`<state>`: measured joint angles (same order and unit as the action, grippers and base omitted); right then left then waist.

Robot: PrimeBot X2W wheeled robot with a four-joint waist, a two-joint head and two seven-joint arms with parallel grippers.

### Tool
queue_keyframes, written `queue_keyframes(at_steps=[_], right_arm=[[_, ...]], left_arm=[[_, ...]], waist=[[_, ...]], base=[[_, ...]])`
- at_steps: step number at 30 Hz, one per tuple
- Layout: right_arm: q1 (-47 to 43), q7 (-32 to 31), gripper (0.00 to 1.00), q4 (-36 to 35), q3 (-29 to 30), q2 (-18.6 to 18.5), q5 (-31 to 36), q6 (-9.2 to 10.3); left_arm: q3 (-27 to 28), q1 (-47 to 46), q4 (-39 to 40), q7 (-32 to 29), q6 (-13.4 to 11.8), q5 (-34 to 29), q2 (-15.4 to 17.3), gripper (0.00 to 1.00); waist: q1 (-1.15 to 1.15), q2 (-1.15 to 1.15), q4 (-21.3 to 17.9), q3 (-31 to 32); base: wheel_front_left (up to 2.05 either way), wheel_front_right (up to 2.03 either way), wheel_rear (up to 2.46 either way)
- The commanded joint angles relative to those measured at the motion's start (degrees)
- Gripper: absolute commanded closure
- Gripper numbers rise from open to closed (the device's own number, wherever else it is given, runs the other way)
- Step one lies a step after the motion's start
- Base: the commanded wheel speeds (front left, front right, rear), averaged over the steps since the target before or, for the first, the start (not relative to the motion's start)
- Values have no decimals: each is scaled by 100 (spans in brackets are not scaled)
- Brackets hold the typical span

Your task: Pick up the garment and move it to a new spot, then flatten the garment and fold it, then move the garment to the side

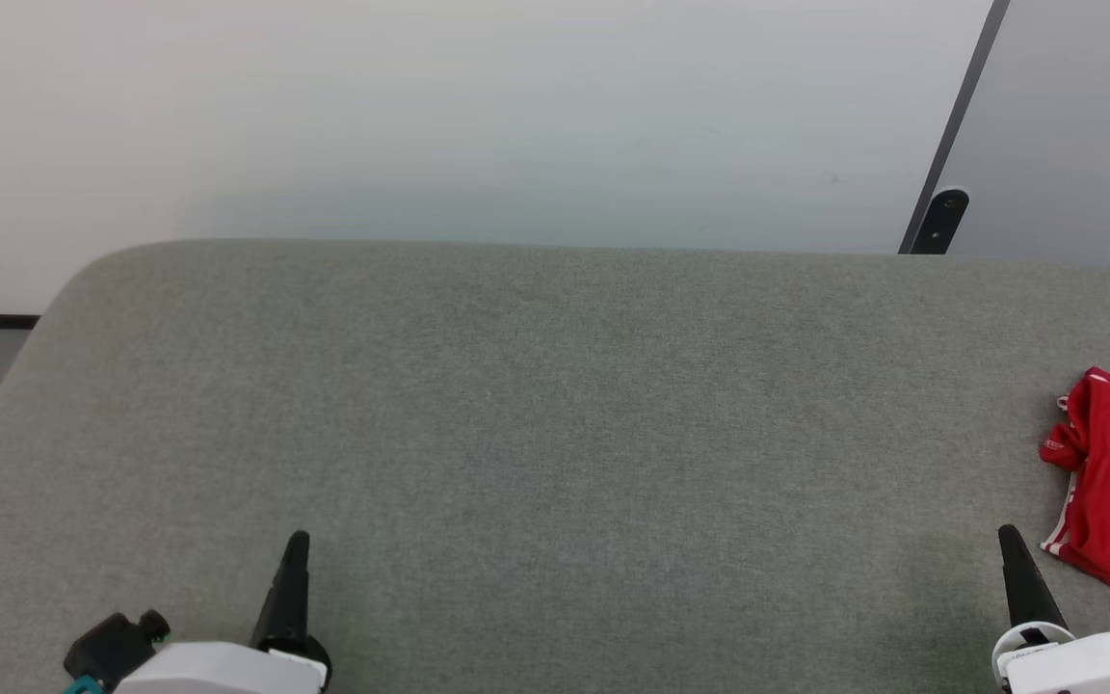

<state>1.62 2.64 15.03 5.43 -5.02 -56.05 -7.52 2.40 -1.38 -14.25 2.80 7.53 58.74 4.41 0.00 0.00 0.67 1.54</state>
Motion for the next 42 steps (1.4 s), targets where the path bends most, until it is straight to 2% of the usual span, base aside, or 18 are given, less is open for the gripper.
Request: queue_keyframes(at_steps=[1, 42], right_arm=[[126, -39, 100, -68, 38, 2, -175, 2], [380, -618, 100, -97, 89, 141, -2441, 4]], left_arm=[[43, -158, 58, -30, -3, 174, 12, 100], [294, -390, 38, -628, -6, 2256, -100, 100]], waist=[[0, 0, -1, -4], [0, 0, -39, -100]], base=[[0, 0, 0], [0, 0, 0]])
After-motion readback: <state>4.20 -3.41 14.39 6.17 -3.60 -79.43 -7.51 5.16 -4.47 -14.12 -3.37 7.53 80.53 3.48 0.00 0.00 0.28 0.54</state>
